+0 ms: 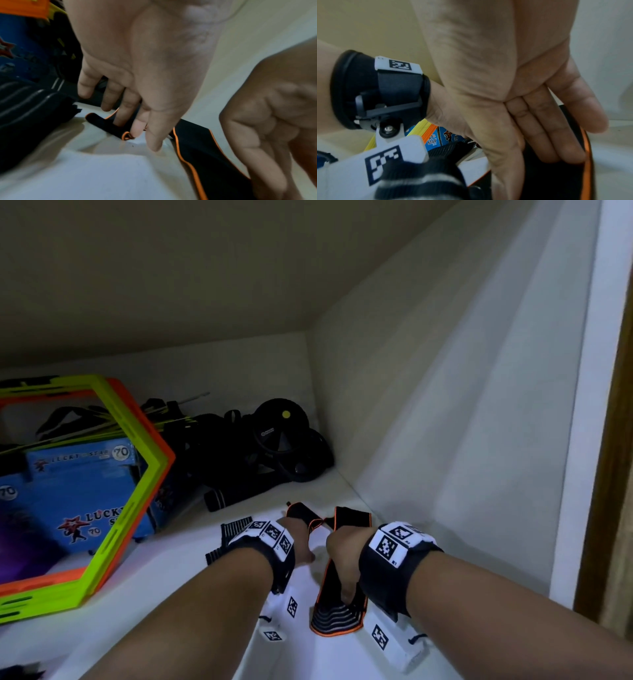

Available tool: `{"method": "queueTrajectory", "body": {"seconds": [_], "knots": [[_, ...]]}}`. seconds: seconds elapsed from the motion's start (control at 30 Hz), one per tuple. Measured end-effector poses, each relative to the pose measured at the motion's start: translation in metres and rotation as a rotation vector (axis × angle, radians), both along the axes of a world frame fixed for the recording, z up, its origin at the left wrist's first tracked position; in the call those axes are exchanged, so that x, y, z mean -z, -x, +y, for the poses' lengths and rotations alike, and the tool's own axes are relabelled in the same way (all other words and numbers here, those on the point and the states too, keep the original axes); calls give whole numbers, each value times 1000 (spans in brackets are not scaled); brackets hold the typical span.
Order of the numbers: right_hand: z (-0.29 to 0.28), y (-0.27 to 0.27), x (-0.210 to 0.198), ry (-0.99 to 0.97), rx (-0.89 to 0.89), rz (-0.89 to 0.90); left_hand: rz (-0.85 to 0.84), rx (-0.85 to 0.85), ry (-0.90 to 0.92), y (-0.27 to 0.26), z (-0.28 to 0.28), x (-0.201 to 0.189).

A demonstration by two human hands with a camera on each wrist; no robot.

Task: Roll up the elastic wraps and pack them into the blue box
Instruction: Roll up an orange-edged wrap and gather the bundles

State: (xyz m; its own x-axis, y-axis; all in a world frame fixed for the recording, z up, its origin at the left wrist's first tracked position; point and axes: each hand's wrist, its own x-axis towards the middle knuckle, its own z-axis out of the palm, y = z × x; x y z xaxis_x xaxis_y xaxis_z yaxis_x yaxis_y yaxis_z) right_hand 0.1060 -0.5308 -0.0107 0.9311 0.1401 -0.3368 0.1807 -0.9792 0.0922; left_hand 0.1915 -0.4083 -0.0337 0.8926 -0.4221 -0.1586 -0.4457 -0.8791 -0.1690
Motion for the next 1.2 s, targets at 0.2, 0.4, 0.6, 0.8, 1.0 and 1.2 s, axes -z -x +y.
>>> {"method": "queueTrajectory", "body": {"seconds": [0.2,0.4,0.6,0.8,1.0,1.2], "knots": [[-22,1,-9,-216,126,119,125,-45,133,13,3,-21],[-40,-1,-14,-239,237,-36,-35,-136,324,5,16,-39],[-46,-25,14,-224,355,-163,-50,-74,185,-3,27,-17],[-40,-44,35,-289,305,-84,1,-18,376,8,26,-12],[-36,-26,15,-516,417,-162,22,-55,555,12,30,-25],[-48,-19,15,-852,527,-190,75,-120,801,20,42,-34]]}}
